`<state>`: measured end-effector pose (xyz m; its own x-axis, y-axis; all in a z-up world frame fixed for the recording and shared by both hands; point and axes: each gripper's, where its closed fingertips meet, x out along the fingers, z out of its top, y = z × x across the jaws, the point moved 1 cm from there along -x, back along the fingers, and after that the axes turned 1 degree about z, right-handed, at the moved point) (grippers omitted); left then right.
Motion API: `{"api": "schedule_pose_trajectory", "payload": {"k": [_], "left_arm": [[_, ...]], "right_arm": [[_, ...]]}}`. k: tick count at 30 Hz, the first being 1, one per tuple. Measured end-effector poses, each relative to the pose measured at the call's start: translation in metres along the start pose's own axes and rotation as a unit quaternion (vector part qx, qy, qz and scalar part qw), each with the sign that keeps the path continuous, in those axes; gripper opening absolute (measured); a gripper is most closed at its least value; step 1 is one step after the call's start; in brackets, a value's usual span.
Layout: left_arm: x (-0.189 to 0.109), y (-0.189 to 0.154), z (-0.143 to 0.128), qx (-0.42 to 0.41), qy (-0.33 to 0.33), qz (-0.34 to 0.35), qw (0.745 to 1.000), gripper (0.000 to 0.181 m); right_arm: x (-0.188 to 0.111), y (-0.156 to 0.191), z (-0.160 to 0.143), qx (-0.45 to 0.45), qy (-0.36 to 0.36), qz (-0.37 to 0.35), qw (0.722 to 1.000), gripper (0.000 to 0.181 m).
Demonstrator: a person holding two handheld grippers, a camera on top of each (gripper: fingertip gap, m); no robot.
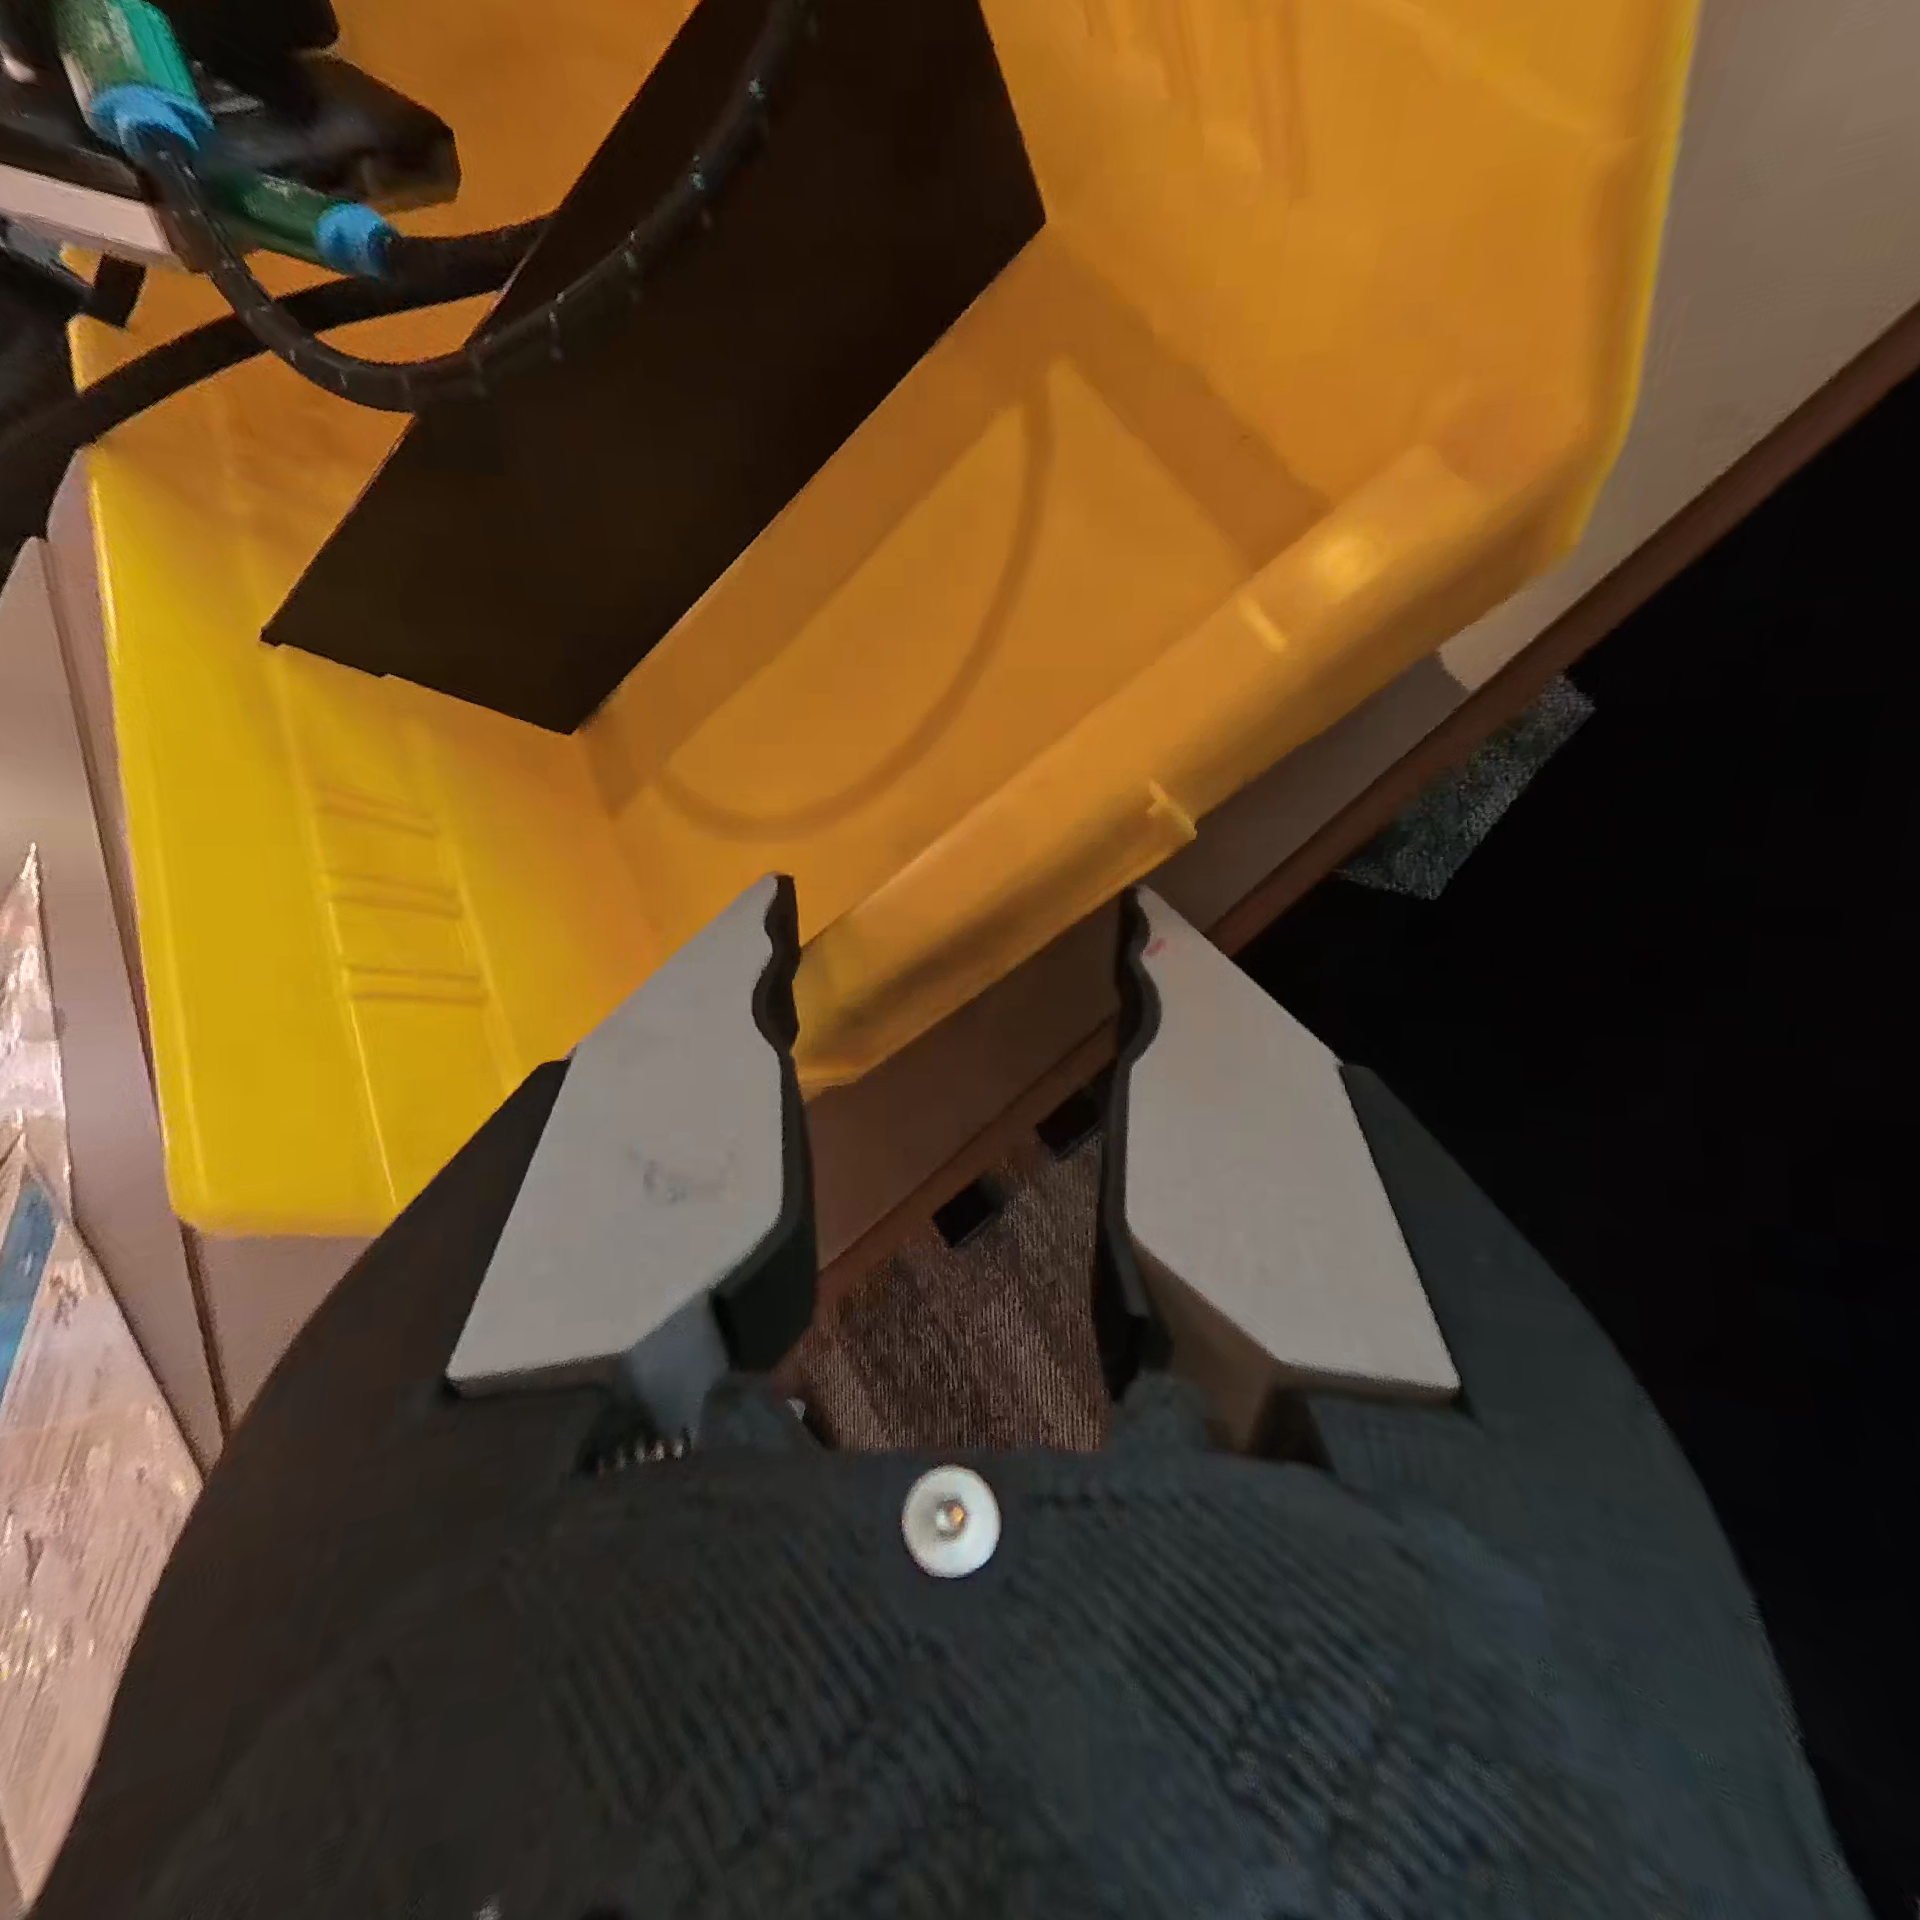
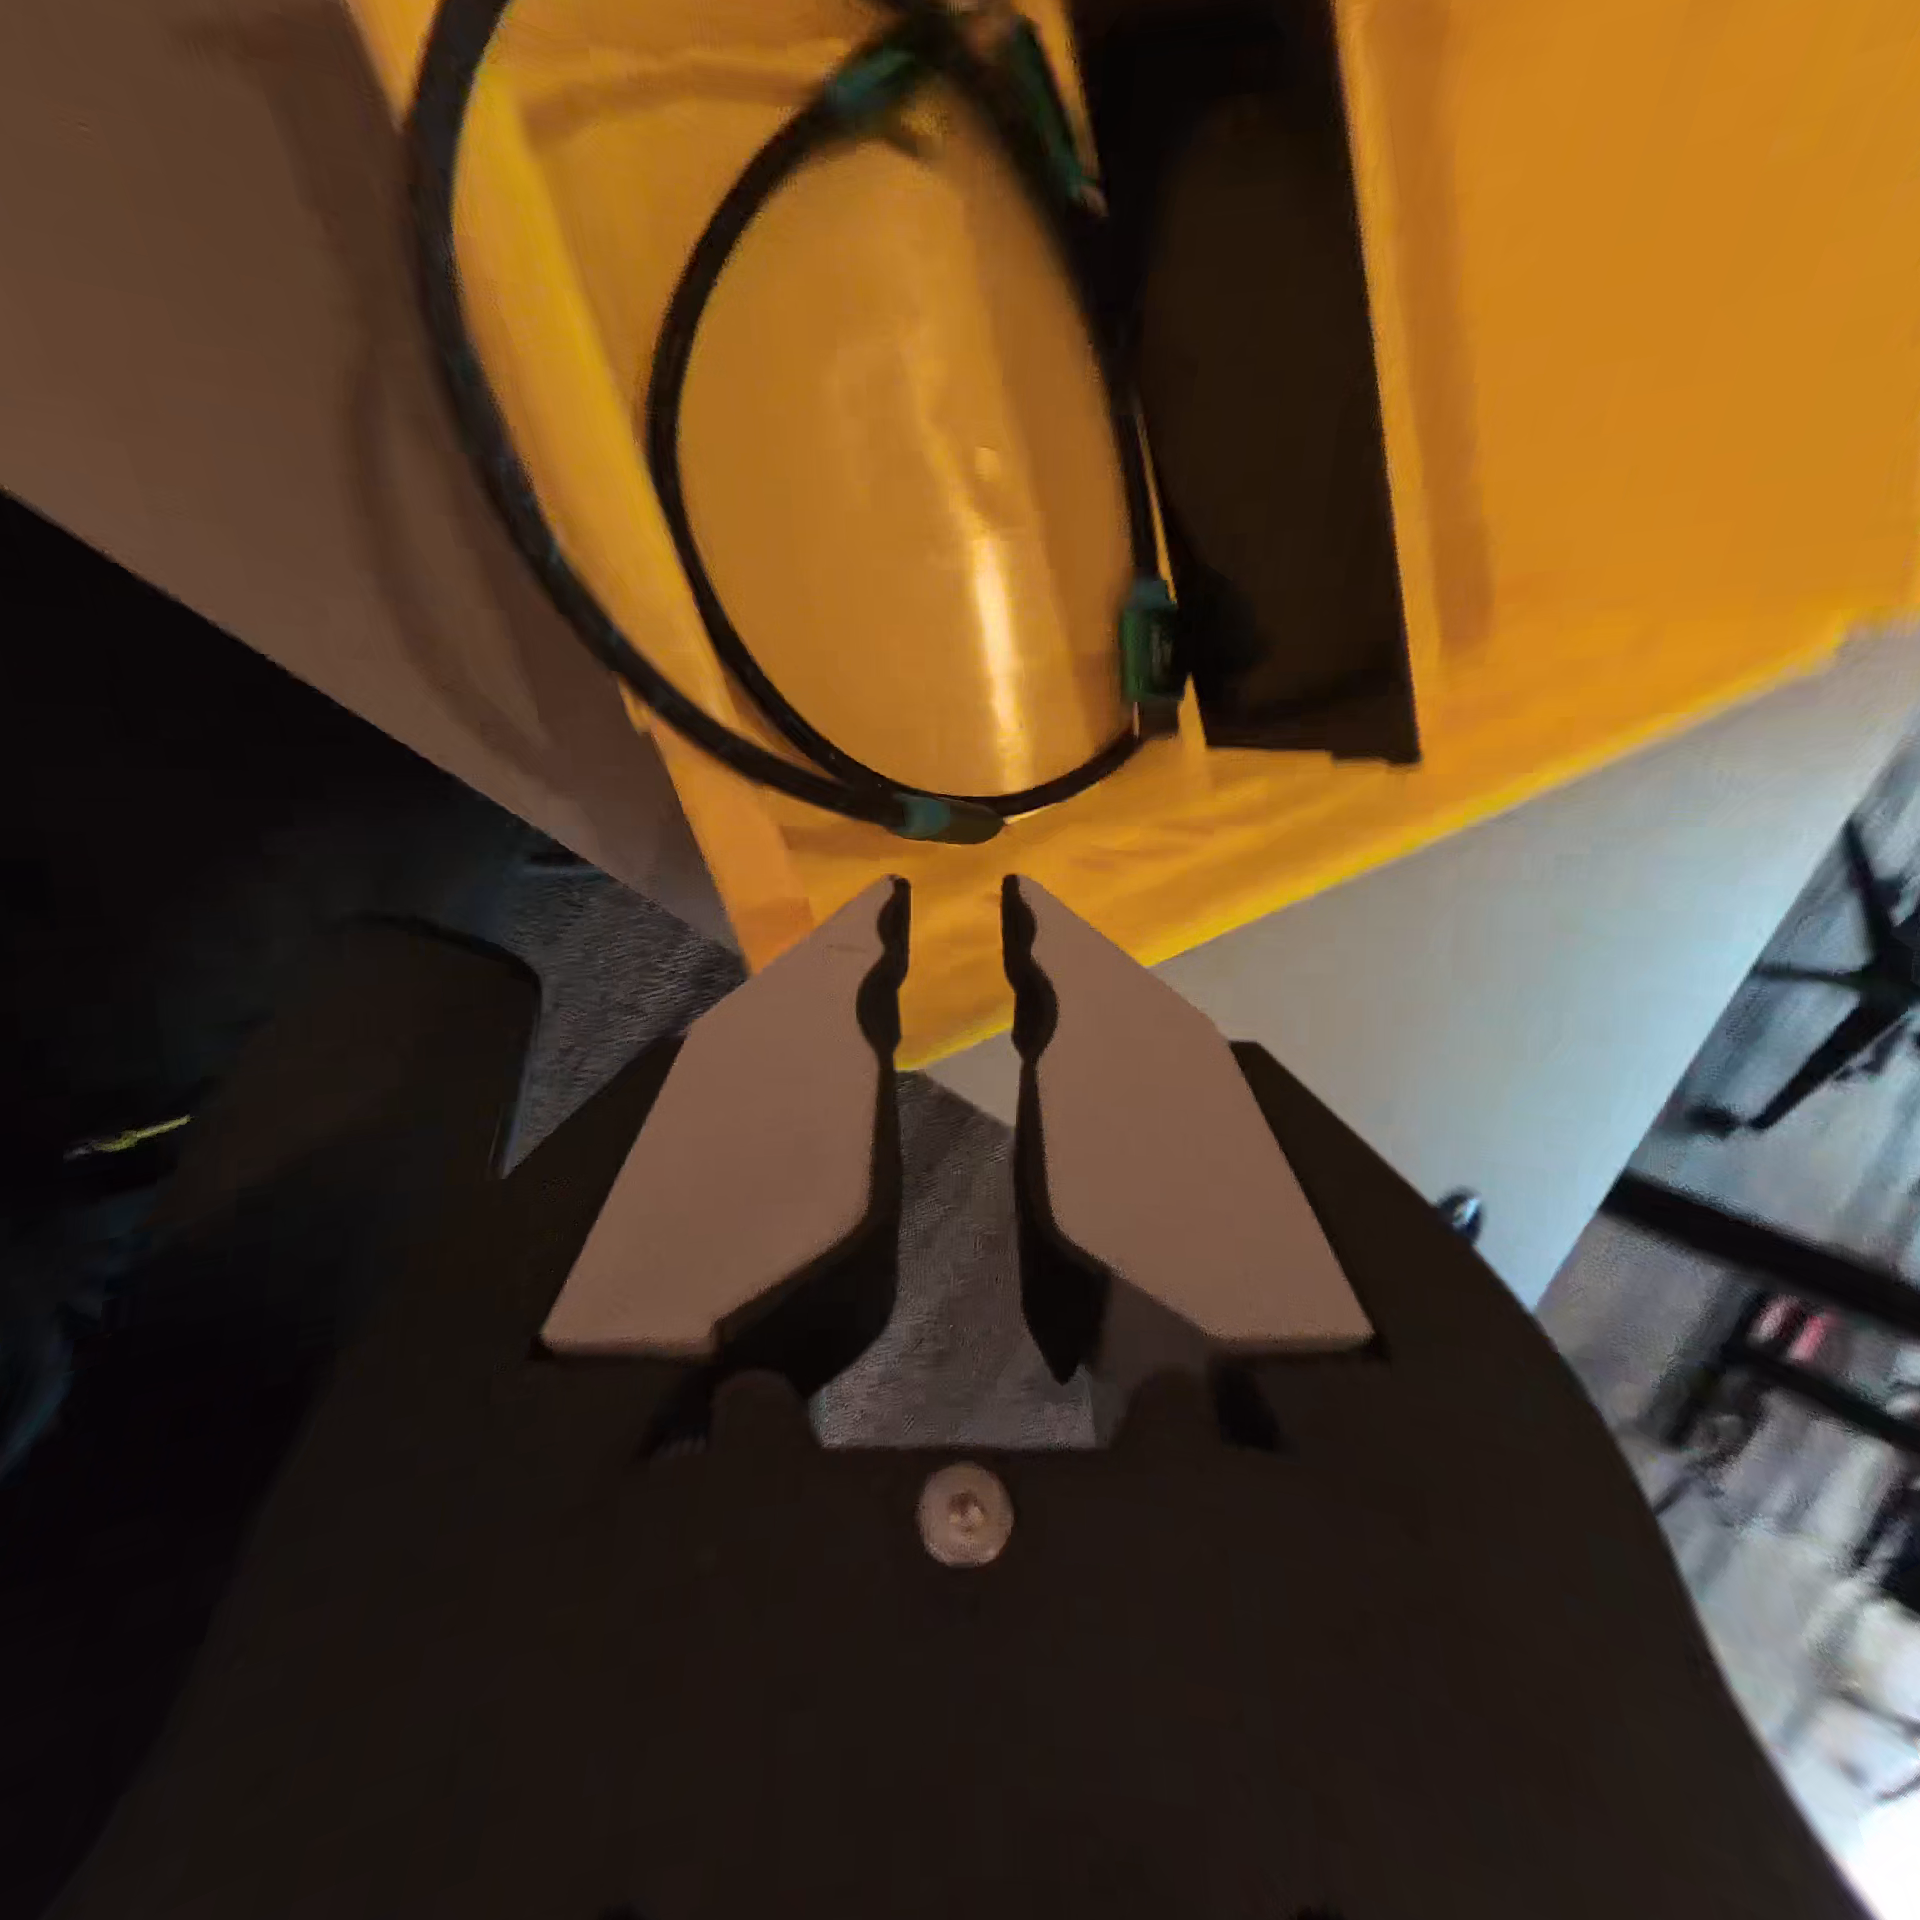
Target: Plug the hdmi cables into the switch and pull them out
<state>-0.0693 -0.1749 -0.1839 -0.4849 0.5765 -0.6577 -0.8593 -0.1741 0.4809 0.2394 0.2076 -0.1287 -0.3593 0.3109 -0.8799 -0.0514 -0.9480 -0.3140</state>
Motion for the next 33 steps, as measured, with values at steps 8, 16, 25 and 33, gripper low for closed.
{"api": "schedule_pose_trajectory", "payload": {"k": [8,16,25,33], "left_arm": [[-0.041,-0.046,0.1,-0.04,-0.193,-0.055,0.979,0.052],[0.012,-0.046,0.134,-0.146,-0.204,-0.049,0.967,0.029],[0.003,0.042,0.055,-0.247,-0.197,0.057,0.947,0.005],[0.001,0.065,0.037,-0.261,-0.185,0.148,0.936,0.0]], "right_arm": [[-0.024,0.031,0.04,-0.025,-0.127,0.088,0.988,0.044],[-0.004,0.079,0.145,0.035,-0.208,0.146,0.967,0.061],[0.038,0.067,0.163,0.081,-0.203,0.128,0.967,0.067],[0.016,0.041,0.161,0.111,-0.252,0.087,0.957,0.065]]}}
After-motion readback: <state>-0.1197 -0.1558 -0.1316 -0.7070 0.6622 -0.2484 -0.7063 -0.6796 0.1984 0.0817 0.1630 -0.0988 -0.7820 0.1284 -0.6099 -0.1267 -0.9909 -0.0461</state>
